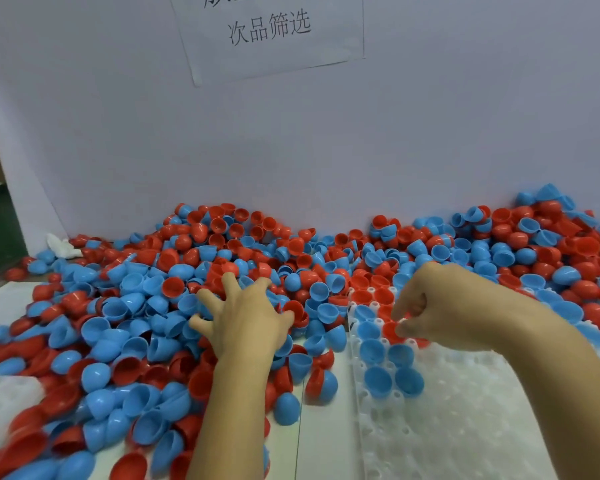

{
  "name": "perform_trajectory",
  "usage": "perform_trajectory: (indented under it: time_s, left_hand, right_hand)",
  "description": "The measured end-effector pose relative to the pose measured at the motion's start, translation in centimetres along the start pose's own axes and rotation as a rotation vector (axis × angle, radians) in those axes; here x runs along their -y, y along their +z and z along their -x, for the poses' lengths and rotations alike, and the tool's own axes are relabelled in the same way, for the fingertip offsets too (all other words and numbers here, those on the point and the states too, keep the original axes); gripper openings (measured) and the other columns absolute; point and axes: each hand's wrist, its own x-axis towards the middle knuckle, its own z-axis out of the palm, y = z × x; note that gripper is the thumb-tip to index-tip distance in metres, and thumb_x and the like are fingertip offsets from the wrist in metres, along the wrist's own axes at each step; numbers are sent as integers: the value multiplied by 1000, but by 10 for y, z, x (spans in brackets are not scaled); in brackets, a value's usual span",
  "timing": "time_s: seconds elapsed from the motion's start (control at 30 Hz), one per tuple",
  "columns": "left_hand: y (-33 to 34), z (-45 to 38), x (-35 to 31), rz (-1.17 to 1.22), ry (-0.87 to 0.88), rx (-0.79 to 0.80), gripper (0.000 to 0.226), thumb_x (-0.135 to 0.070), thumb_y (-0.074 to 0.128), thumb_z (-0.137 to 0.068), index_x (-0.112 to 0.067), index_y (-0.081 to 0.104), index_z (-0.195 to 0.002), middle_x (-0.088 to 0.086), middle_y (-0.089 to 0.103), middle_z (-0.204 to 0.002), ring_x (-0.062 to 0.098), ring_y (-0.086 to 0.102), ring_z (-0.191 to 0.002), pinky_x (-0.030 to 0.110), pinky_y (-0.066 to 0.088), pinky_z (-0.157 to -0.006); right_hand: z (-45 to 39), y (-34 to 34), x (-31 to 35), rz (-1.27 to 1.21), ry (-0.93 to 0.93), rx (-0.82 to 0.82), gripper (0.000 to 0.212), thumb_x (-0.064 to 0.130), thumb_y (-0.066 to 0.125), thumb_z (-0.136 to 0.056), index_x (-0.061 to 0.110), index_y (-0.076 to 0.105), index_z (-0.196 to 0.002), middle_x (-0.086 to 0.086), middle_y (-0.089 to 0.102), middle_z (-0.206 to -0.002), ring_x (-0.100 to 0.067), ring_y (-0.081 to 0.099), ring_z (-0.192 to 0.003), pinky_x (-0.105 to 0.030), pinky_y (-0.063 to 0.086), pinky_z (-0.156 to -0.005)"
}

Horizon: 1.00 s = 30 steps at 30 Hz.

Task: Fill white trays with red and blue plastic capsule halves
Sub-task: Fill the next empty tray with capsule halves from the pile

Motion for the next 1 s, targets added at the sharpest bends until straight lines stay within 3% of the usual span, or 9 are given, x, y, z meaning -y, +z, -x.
perform_trajectory:
  time_s: [0.13,0.2,0.33,0.5,0.6,0.7,0.83,0.93,1.0]
  left_hand:
    - [7,-3,0,152,49,-114,25,-37,69,-90,-38,58,-112,0,38,-135,32,24,-133,56,42,-96]
    - [8,-4,1,235,58,-183,14,-30,70,-87,-32,58,-95,-2,41,-118,28,32,-122,50,48,-86]
    - [6,-6,1,422,96,-382,17,-17,71,-84,-24,55,-84,1,47,-102,22,36,-102,24,31,-62]
    - [-6,-9,6,592,149,-491,20,-9,72,-84,-19,64,-98,3,48,-109,31,47,-113,34,38,-79]
    - [-22,-5,1,413,141,-332,58,-34,79,-82,-38,52,-133,-2,41,-142,29,29,-134,50,39,-96]
    - [-39,-10,-8,178,177,-175,82,-48,80,-78,-45,36,-147,-7,23,-160,31,17,-146,63,30,-110]
    - [-57,-43,-25,-192,305,253,107,-60,81,-73,-37,20,-158,0,18,-167,36,25,-149,55,30,-119]
    - [-47,-66,-47,-532,385,469,121,-67,80,-67,-48,1,-157,0,-6,-170,38,14,-153,55,26,-121]
    - [-31,-77,-57,-591,422,578,122,-63,83,-67,-51,0,-156,2,-1,-169,38,20,-151,54,34,-117]
  right_hand:
    - [-7,9,-1,-38,-61,-21,22,30,68,-93,28,73,-115,9,70,-113,-4,60,-85,-22,53,-82]
    - [-11,11,-4,-59,-89,-41,22,31,67,-94,30,72,-115,19,66,-100,0,57,-79,-17,48,-74]
    - [-15,13,-10,-114,-109,-88,17,32,65,-95,32,73,-111,28,50,-77,3,59,-70,-12,47,-61]
    - [-16,13,-13,-163,-121,-110,15,32,64,-96,34,72,-108,27,54,-78,-2,65,-68,-12,49,-48]
    - [-15,11,-14,-185,-126,-93,15,34,63,-96,36,71,-109,27,55,-80,-1,65,-69,-12,49,-49]
    - [-14,10,-19,-204,-125,-88,15,35,62,-96,36,71,-109,29,52,-80,1,62,-71,-12,47,-51]
    - [-14,11,-24,-232,-119,-95,16,35,61,-97,35,71,-110,27,51,-82,1,61,-74,-14,47,-58]
    - [-14,12,-25,-243,-121,-94,17,34,60,-97,34,70,-112,30,47,-79,3,59,-71,-12,43,-54]
    - [-15,14,-24,-245,-126,-92,19,35,60,-98,35,69,-115,28,50,-84,5,55,-71,-10,42,-56]
